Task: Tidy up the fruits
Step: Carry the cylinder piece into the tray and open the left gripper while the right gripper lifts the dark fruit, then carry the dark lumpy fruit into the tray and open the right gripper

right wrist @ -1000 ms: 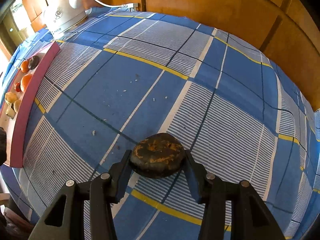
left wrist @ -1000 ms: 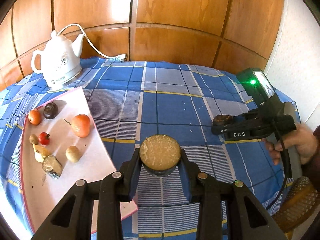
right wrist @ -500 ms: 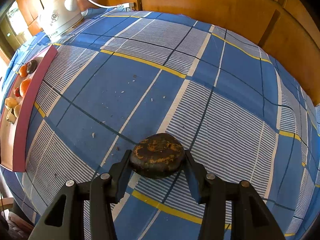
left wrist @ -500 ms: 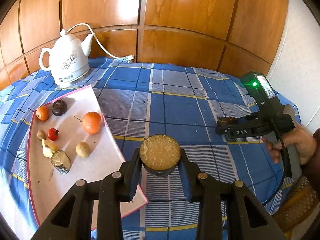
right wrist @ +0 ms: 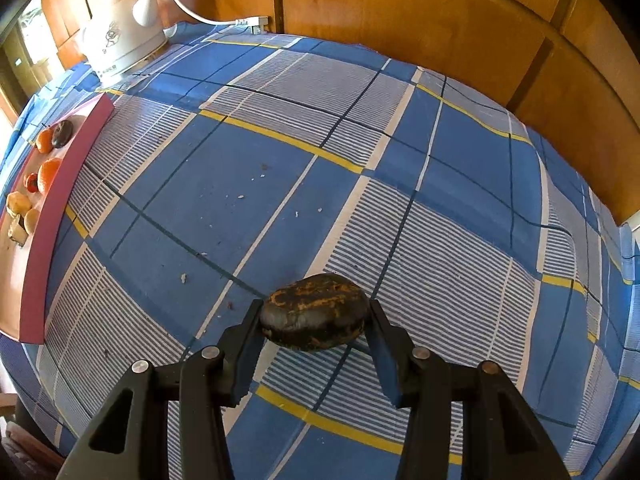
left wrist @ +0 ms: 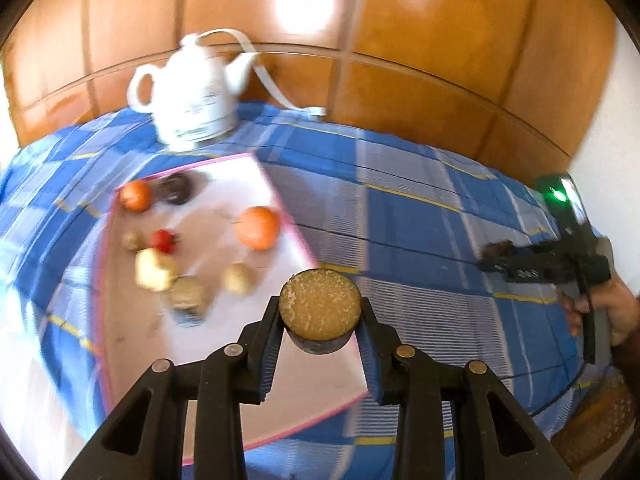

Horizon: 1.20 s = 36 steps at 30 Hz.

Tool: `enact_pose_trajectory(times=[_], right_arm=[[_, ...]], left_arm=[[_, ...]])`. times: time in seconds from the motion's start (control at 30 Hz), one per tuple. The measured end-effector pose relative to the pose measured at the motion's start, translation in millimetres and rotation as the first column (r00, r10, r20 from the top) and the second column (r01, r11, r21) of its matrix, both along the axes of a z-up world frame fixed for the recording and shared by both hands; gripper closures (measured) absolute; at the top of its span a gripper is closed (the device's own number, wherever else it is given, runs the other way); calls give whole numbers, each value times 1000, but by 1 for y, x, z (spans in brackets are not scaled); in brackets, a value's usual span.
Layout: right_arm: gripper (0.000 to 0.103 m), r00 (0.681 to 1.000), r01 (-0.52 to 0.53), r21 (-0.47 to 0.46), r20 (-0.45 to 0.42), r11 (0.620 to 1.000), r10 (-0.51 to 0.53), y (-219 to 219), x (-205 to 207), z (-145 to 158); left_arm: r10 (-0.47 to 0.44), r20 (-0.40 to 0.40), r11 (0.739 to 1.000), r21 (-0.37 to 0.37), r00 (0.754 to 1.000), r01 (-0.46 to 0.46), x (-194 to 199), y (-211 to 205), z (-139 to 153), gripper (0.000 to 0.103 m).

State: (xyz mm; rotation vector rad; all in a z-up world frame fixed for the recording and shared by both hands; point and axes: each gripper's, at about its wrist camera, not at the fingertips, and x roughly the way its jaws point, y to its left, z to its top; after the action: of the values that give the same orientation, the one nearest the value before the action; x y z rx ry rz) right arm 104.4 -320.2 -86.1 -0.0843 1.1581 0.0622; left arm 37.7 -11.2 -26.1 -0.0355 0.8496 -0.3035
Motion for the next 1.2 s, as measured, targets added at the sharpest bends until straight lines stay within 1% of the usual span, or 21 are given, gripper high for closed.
enact_pose_trajectory(times=[0.07, 0.17, 0.27, 0.33, 0.5, 0.67, 0.7, 0.8, 0.87, 0.97, 1.1, 1.2], right_arm=[[53, 1000, -7, 0, 6, 1000, 7, 1, -1, 1], [53, 1000, -14, -1, 15, 1000, 14, 4, -2, 3], [53, 1000, -22, 2, 17, 1000, 22, 5, -2, 3], [53, 999, -29, 1, 17, 1000, 29, 7, -3, 4], [53, 999, -34, 1, 14, 999, 34, 7, -4, 3], [53, 999, -32, 0, 10, 999, 32, 7, -3, 3], [53, 999, -33, -2, 8, 999, 33, 7, -3, 2], [53, 999, -34, -4, 5, 999, 34, 8, -2, 1], [53, 999, -32, -5, 5, 999, 32, 7, -1, 1], [53, 1000, -29, -10, 3, 1000, 29, 7, 0, 0], [53, 1000, -26, -8, 10, 1000, 26, 8, 0, 1], [53, 1000, -25, -2, 18, 1000, 25, 7, -2, 3]], left_arm=[[61, -2, 998, -5, 998, -61, 0, 25, 1, 67], [151, -19, 988, -15, 988, -152, 0, 62, 0, 67], [234, -43, 972, -21, 971, -235, 0, 93, -6, 67], [272, -64, 961, -29, 960, -274, 0, 108, -11, 67], [280, -83, 959, -30, 956, -283, 5, 111, -19, 67], [280, -66, 960, 2, 958, -281, 25, 107, -24, 66], [280, -53, 960, 11, 958, -280, 29, 105, -25, 65], [290, -41, 957, 40, 956, -289, 37, 104, -27, 57], [290, -39, 957, 35, 956, -289, 35, 105, -27, 56], [292, -22, 955, 53, 956, -291, 26, 103, -27, 56], [335, -29, 942, 48, 942, -334, 15, 108, -27, 56], [344, -24, 938, 52, 939, -342, 10, 107, -26, 56]])
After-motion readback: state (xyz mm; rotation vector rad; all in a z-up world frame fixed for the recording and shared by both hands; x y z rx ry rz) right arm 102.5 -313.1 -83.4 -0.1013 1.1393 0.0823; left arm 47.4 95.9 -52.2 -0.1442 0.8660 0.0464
